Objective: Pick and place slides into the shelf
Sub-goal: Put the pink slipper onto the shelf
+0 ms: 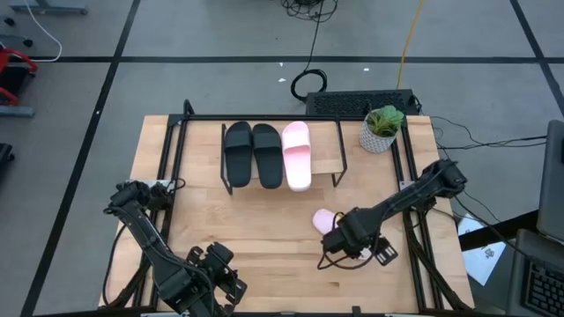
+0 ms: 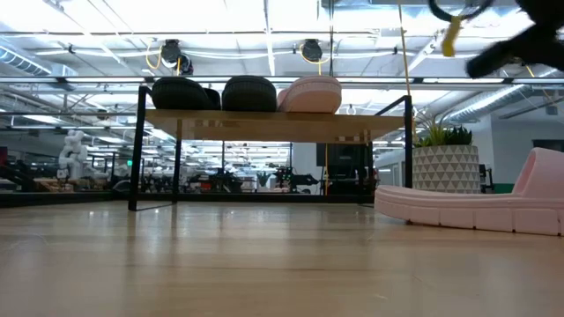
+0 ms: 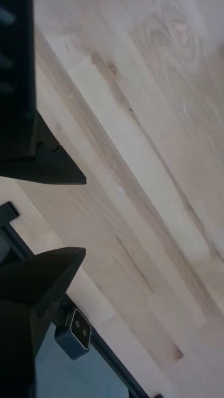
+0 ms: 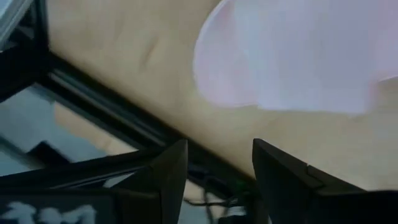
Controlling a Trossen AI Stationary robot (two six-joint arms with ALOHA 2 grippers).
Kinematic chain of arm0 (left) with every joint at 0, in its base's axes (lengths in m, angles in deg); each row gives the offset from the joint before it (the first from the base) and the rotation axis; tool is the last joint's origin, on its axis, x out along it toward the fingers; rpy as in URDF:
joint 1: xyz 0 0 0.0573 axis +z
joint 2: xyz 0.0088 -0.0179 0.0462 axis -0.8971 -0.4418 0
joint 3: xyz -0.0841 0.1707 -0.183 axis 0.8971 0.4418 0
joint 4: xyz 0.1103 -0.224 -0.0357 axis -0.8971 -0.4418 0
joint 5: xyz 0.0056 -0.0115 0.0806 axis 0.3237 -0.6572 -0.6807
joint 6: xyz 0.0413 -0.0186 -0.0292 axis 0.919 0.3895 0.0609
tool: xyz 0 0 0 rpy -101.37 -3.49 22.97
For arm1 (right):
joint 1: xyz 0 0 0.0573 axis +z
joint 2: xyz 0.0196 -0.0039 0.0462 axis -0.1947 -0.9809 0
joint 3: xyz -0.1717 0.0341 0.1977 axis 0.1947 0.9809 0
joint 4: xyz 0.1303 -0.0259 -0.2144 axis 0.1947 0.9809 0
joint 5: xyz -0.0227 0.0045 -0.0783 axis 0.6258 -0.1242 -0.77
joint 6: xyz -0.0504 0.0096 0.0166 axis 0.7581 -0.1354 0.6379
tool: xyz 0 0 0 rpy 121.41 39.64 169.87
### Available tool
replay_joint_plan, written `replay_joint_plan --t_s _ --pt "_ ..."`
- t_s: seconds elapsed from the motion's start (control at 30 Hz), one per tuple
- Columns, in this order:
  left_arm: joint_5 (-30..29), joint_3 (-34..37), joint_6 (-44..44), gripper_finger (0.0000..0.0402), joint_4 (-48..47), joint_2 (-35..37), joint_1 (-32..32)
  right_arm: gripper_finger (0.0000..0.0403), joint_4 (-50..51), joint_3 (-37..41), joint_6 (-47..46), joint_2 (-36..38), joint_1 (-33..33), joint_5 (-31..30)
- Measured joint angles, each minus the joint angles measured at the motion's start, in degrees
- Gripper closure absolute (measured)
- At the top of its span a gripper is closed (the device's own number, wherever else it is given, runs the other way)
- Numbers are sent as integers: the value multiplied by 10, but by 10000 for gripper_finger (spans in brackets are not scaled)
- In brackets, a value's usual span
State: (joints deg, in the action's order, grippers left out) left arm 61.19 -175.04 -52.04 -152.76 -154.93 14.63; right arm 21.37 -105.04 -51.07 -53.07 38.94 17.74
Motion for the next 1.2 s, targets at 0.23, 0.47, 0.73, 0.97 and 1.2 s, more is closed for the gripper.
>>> replay_joint_plan --t_s 0.23,0.47,0.73,0.97,1.2 --pt "0 0 -2 229 0 0 0 232 -22 23 -54 40 46 -5" --pt "0 0 -3 229 1 0 0 232 -112 24 -59 109 74 -121" --pt "0 0 -4 229 10 0 0 232 -192 23 108 118 47 -126" --pt "0 0 -4 229 14 0 0 232 -196 23 209 94 -6 -123" --pt "0 0 -6 229 14 0 0 232 -198 23 260 73 -28 -79"
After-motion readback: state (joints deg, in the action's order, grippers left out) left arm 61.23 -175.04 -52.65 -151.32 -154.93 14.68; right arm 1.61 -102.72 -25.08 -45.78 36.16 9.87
